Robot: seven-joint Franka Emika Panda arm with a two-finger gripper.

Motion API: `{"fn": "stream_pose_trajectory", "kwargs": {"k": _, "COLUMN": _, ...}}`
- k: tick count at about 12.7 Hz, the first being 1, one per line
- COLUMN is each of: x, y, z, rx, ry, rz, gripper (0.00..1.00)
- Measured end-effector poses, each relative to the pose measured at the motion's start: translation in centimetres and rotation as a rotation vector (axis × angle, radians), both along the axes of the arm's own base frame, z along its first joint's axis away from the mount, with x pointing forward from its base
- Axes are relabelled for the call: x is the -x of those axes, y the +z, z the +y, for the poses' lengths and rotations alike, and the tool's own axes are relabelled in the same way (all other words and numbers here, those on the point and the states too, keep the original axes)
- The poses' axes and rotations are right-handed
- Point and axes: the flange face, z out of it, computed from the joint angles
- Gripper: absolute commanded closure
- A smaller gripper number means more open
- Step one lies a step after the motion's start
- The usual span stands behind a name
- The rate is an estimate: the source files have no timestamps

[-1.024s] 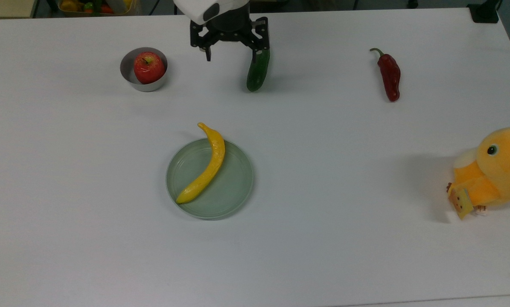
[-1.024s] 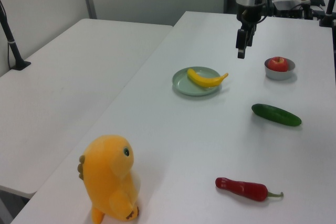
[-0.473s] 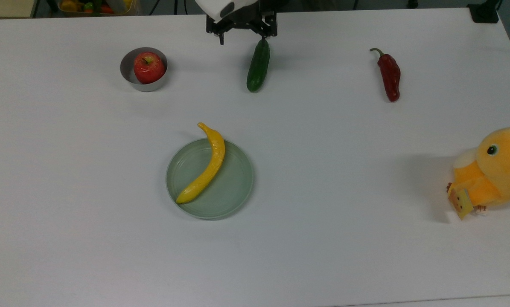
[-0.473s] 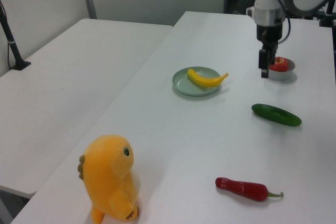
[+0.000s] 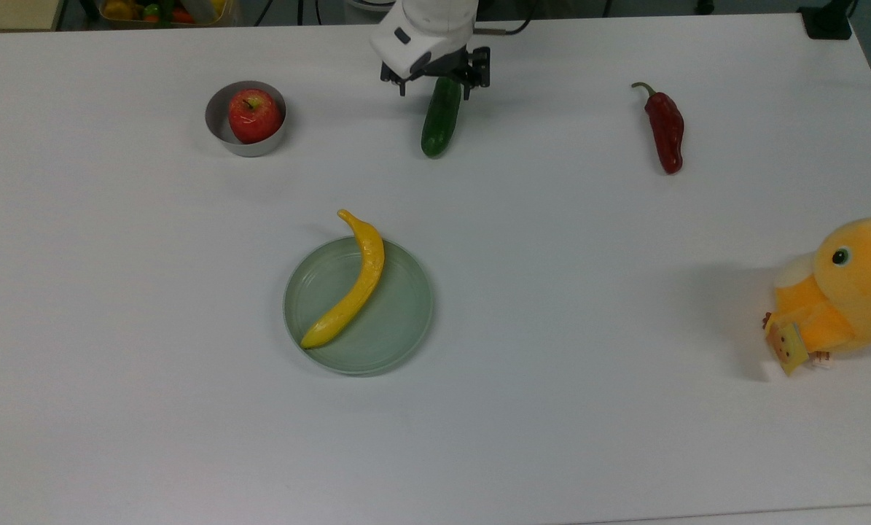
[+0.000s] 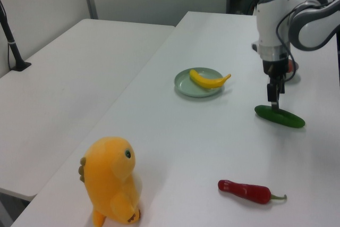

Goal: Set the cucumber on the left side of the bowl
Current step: 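Lower the open gripper and close it on the green cucumber, then carry the cucumber toward the apple bowl and lower it beside the bowl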

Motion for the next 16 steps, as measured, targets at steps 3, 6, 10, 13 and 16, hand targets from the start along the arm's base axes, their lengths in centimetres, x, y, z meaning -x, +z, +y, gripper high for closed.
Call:
{"fn": "stream_pose_trajectory", "kwargs": {"k": 3, "x": -0.3, "y": -3.7, "z": 0.9, "rx": 0.0, "ry": 0.006, "rz": 0.037, "gripper": 0.57}}
{"fn": "stream_pose_trajectory", "kwargs": {"k": 6, "x": -0.2, "y": -5.5, "z": 1.3, "rx": 0.002, "ry": 0.013, "rz": 0.065, "gripper": 0.95}}
{"fn": "stream_pose_trajectory", "kwargs": {"k": 10, "x": -0.9, "y": -4.6, "z": 1.2, "rx": 0.0, "ry": 0.009, "rz": 0.038, "gripper": 0.95}}
{"fn": "stream_pose_trajectory", "kwargs": {"k": 13, "x": -2.2, "y": -3.0, "z": -1.6, "rx": 0.031, "ry": -0.005, "rz": -0.007, "gripper": 0.94}}
{"fn": "stream_pose_trajectory", "kwargs": {"k": 16, "x": -3.2, "y": -2.6, "z": -6.6, "rx": 0.047, "ry": 0.001, "rz": -0.016, "gripper": 0.93}}
